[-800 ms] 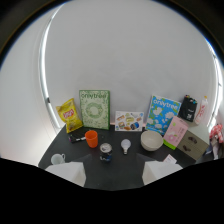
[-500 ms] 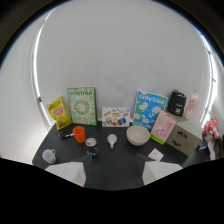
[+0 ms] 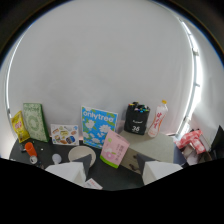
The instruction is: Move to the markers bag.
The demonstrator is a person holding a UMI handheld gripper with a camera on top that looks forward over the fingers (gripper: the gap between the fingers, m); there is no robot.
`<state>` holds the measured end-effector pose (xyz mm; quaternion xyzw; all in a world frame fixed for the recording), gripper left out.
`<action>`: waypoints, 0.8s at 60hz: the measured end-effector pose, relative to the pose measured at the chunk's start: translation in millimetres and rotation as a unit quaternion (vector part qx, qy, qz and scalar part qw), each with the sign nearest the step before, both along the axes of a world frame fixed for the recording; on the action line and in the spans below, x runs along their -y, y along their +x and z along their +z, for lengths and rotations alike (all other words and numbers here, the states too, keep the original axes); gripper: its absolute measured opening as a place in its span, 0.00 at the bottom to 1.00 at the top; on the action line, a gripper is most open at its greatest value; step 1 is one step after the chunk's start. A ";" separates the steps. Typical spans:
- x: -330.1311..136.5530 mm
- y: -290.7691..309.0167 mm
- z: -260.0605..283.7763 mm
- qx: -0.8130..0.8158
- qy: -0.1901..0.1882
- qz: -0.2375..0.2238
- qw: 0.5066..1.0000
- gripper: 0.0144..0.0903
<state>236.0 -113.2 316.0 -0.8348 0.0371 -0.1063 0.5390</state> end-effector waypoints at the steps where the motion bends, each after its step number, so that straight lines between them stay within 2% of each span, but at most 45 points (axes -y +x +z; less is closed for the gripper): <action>1: -8.0 8.8 1.1 0.002 0.003 -0.001 1.000 0.95; 13: -105.2 99.0 -2.3 -0.020 0.009 -0.010 1.000 0.94; 24: -173.3 153.1 -27.6 -0.021 -0.012 -0.003 1.000 0.94; 38: -206.9 170.6 -52.5 -0.032 -0.042 0.014 0.999 0.95; 48: -215.4 176.7 -55.4 -0.036 -0.046 0.015 0.998 0.94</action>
